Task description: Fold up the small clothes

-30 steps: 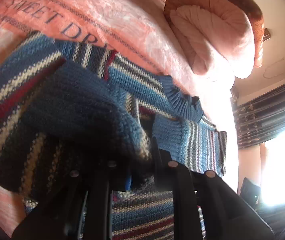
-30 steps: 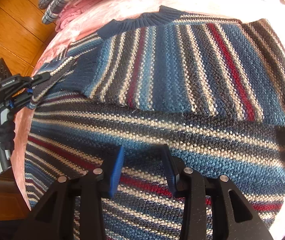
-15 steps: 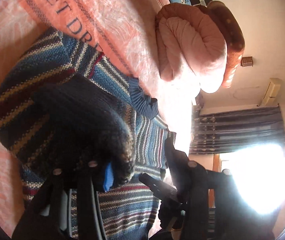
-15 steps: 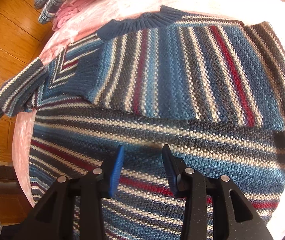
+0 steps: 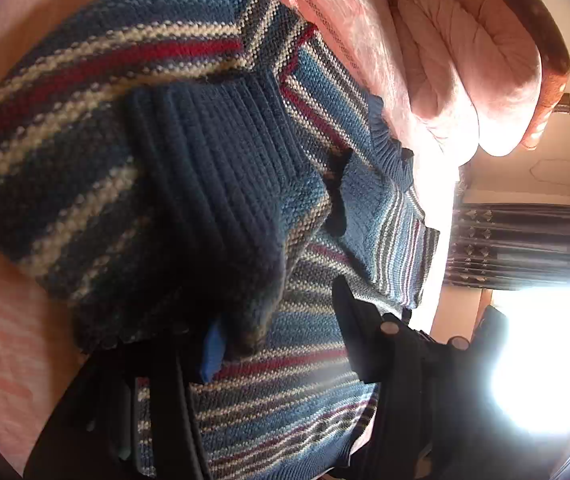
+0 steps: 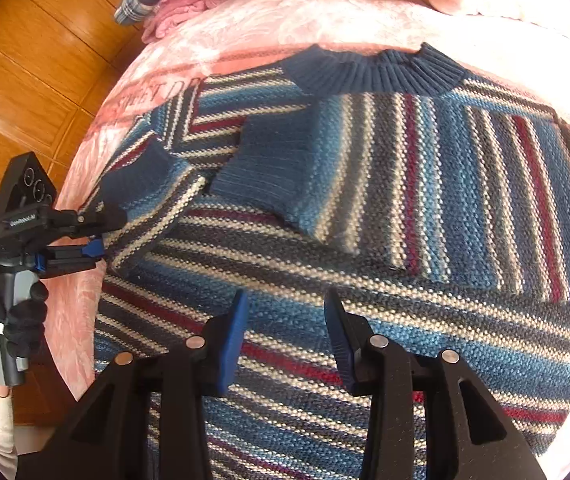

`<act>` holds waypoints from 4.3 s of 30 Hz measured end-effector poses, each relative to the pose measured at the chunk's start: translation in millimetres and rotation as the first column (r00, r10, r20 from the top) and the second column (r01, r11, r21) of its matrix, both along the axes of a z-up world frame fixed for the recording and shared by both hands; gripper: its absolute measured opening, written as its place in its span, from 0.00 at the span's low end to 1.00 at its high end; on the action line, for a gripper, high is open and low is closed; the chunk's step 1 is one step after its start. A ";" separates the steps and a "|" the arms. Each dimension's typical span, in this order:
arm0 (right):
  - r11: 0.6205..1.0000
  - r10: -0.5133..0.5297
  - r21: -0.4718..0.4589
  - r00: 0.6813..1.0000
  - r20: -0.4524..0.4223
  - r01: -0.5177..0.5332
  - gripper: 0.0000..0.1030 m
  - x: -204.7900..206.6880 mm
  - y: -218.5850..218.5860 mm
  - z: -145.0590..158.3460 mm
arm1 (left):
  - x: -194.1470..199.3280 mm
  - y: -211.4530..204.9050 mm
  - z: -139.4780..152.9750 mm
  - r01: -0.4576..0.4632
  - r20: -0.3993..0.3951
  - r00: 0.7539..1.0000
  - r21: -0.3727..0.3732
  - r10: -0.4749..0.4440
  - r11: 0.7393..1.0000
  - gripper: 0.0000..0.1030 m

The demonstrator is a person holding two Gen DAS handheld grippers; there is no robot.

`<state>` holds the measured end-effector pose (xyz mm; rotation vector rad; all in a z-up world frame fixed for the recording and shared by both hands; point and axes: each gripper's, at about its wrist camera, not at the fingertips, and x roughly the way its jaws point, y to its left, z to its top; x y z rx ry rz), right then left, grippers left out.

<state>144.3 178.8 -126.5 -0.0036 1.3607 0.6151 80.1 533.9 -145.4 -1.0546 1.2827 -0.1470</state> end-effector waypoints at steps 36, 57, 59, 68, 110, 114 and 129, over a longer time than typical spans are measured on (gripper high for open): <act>0.993 0.014 -0.117 0.992 0.127 0.001 0.10 85.3 96.0 9.7 | 14.6 47.7 77.4 -0.157 0.318 0.948 0.361 0.037 0.919 0.58; 0.935 0.276 -0.276 0.947 0.168 -0.223 0.46 60.1 157.6 2.7 | 21.9 53.1 67.2 -0.123 0.264 0.964 0.438 0.004 0.890 0.58; 0.908 0.301 -0.355 0.938 0.174 -0.225 0.46 55.3 164.4 -10.4 | 21.8 55.1 64.8 -0.123 0.257 0.966 0.440 0.007 0.890 0.58; 0.987 0.112 -0.141 0.970 0.217 -0.083 0.12 73.0 103.4 17.0 | 21.7 58.4 63.4 -0.133 0.259 0.966 0.422 0.021 0.897 0.59; 0.953 -0.299 -0.032 0.950 0.087 0.302 0.11 126.4 -96.9 -34.6 | 44.4 -6.6 10.3 0.088 0.097 0.980 0.564 -0.171 0.821 0.60; 0.958 -0.278 -0.050 0.956 0.097 0.283 0.17 124.6 -98.7 -25.2 | 45.4 -5.0 21.1 0.076 0.114 0.979 0.573 -0.171 0.816 0.60; 0.968 -0.247 -0.011 0.964 0.096 0.250 0.21 104.9 -101.3 -20.2 | 47.8 -53.3 24.5 0.129 0.171 0.952 0.525 -0.253 0.841 0.61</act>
